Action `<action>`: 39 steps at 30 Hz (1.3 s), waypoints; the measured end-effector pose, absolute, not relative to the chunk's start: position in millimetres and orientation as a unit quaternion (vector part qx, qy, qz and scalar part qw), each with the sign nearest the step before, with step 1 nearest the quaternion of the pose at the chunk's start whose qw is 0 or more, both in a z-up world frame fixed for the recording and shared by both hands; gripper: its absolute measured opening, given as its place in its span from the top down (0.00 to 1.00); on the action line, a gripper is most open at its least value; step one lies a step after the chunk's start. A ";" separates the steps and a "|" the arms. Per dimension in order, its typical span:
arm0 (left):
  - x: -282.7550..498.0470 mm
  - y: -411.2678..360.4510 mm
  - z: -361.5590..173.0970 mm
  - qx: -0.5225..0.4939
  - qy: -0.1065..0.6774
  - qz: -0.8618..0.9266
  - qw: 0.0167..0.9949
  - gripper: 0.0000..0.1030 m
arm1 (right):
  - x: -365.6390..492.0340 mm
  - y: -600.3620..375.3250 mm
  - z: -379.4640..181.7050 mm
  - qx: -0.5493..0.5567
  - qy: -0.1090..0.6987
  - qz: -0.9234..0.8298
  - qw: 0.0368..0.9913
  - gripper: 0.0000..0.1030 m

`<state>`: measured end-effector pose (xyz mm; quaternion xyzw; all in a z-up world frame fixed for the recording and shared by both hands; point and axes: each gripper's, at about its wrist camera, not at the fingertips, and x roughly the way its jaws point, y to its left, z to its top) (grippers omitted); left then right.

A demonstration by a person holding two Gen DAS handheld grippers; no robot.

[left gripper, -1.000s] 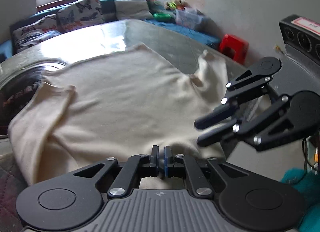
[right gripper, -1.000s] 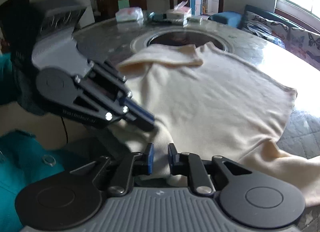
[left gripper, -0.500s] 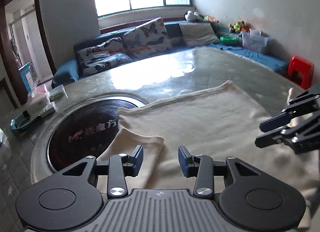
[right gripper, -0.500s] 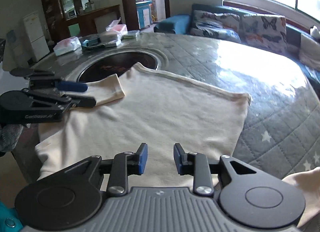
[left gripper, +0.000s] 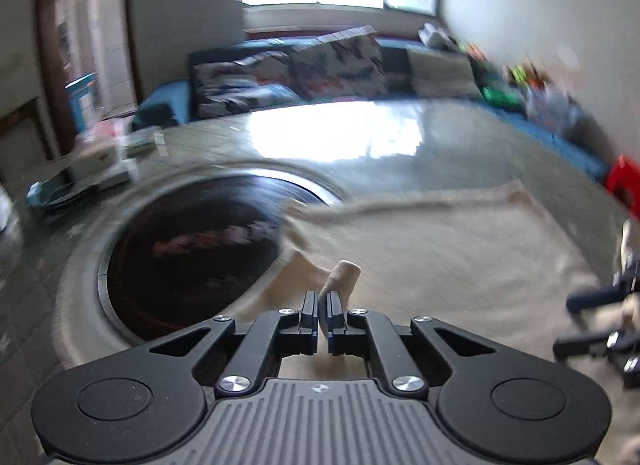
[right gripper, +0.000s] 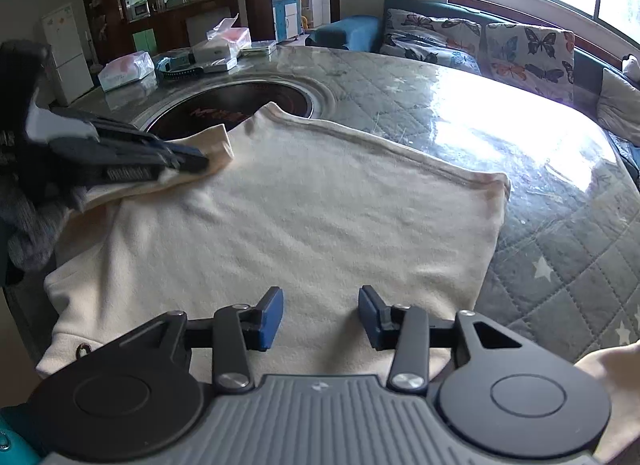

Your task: Fold clothes

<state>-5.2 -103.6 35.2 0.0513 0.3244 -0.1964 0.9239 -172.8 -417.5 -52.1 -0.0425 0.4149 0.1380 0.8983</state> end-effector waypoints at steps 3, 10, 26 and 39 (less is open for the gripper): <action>-9.6 -67.0 51.6 0.003 0.307 -0.169 0.936 0.97 | -172.3 -416.0 -52.0 -0.046 0.415 0.138 0.898 0.57; -35.5 22.0 75.1 -0.053 0.270 -0.088 0.957 0.97 | -171.7 -414.0 -52.2 -0.053 0.416 0.137 0.898 0.55; -7.8 18.0 38.2 -0.150 0.365 -0.121 0.911 0.57 | -170.6 -410.8 -52.8 -0.059 0.419 0.128 0.897 0.48; 4.0 18.2 34.5 -0.173 0.355 -0.069 0.916 0.78 | -171.6 -410.4 -54.9 -0.059 0.414 0.132 0.899 0.44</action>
